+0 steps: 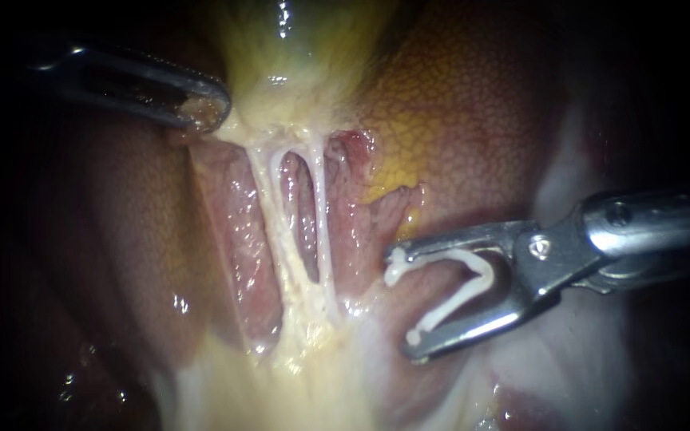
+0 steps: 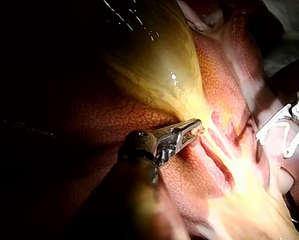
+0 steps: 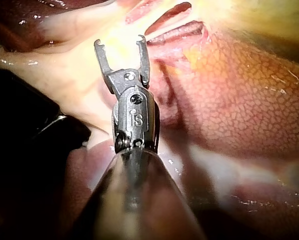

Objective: Clipping first clip left tube

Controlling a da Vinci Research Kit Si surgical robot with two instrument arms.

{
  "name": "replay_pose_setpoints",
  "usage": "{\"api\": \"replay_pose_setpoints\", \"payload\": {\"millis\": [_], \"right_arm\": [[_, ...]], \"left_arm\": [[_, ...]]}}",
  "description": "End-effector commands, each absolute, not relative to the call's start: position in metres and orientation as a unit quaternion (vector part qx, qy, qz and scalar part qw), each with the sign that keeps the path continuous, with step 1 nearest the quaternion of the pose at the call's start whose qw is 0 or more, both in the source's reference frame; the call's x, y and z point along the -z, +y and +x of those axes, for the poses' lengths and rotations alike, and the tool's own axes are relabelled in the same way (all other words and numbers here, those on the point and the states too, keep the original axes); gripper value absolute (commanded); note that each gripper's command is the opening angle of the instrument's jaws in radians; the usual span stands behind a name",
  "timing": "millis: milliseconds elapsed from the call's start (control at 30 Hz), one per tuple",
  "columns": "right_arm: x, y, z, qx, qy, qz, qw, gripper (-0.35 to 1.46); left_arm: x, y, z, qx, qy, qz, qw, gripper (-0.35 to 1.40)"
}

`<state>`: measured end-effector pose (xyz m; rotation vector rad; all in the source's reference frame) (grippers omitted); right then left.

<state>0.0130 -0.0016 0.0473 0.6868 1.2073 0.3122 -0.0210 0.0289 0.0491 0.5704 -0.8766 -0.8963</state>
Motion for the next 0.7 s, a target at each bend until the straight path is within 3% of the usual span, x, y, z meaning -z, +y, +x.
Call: {"api": "replay_pose_setpoints", "payload": {"millis": [33,700], "right_arm": [[-0.0475,-0.0015,0.0133,-0.143,0.554,0.315,0.757,0.58],[-0.0518,-0.0005,0.0165,-0.143,0.565,0.343,0.737,0.53]], "left_arm": [[-0.0492,0.0289,-0.0211,0.414,-0.404,0.263,0.772,-0.35],[-0.0493,0.0287,-0.0212,0.414,-0.404,0.262,0.772,-0.35]]}}
